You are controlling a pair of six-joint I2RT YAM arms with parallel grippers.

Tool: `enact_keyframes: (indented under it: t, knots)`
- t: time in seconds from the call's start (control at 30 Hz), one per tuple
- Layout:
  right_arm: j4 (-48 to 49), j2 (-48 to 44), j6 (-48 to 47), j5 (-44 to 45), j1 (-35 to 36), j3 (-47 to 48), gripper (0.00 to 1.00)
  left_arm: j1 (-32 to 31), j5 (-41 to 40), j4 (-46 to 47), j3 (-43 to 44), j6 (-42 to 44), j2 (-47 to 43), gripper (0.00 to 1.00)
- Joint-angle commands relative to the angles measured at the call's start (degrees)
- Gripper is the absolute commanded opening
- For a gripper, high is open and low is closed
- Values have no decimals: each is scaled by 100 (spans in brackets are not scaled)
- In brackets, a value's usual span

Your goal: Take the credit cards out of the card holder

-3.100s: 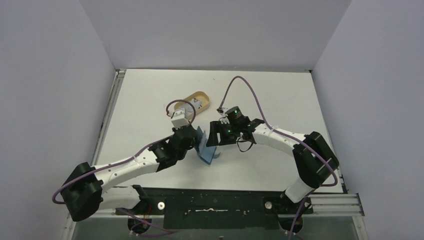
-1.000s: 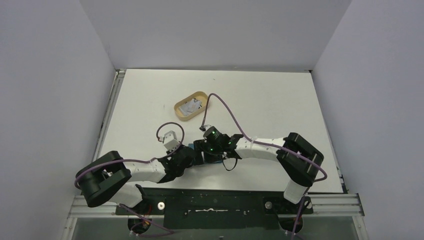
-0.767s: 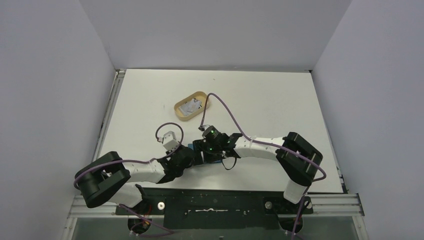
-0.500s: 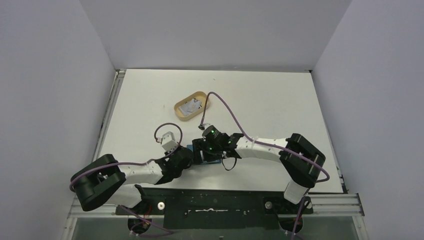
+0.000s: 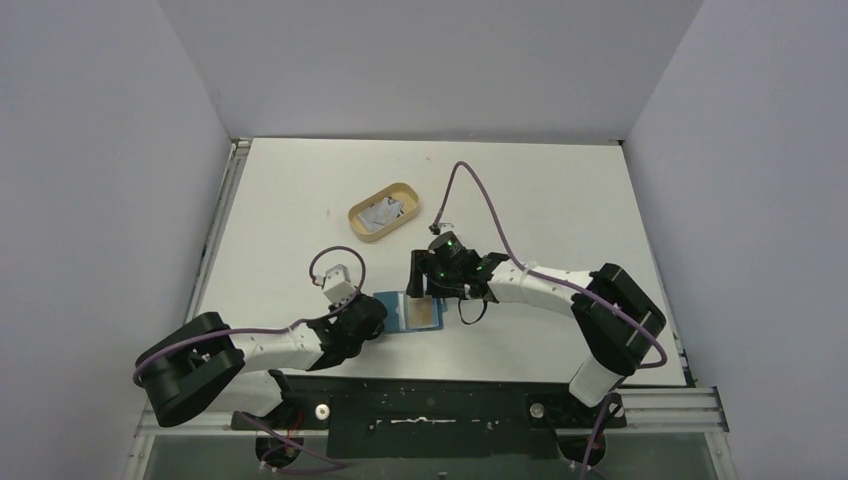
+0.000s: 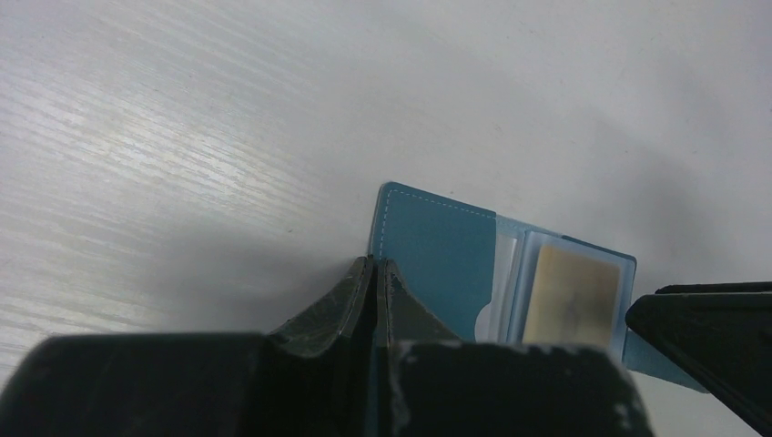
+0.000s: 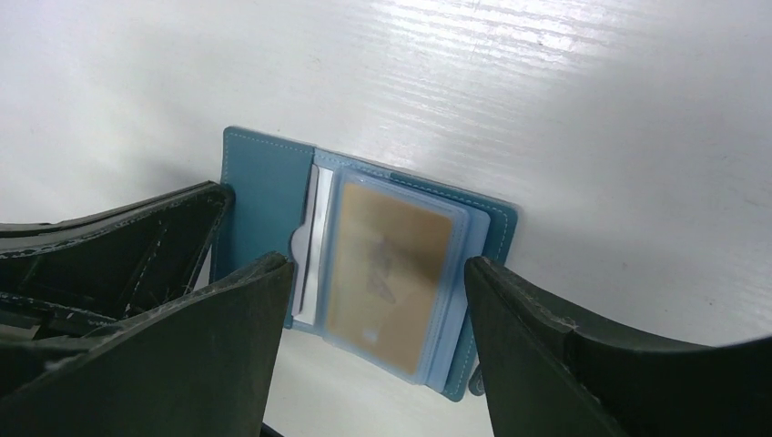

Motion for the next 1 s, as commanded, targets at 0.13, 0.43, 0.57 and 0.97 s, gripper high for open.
enact_keyframes:
  t: [0.13,0.43,0.57,0.97]
  knots:
    - [483,179,192,-51,234,-169,71,-38,113,-326,31,140,-23,0]
    - [601,262,453,-5,367,-395,71,-43,115,-332,4,123,-49,0]
    - [715,155,490,-59,381,-405,71,-38,103,-356,-5,123,-98,0]
    - [1271,-440,399,-494,472,-148,71,-38,181,-262,-30,96,-48,0]
